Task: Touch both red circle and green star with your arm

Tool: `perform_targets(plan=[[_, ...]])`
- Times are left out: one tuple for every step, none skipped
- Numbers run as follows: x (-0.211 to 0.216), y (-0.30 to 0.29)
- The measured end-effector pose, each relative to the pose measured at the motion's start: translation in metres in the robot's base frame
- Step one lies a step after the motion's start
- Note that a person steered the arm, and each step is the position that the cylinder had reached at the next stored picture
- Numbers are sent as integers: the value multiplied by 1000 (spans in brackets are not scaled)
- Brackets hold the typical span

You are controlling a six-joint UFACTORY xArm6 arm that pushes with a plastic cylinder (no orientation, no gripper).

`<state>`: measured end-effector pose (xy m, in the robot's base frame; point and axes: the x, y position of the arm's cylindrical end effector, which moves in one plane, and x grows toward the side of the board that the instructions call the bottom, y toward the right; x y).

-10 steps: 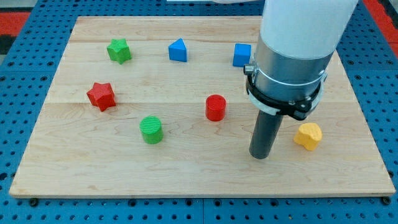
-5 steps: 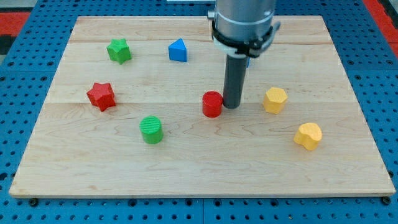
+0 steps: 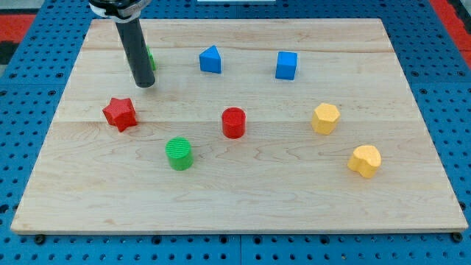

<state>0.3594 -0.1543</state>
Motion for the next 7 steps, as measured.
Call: perform_targets(plan=[[0, 0], [0, 0], [-5, 0], [-32, -6], [-42, -9], [-51, 39], [-77, 75]])
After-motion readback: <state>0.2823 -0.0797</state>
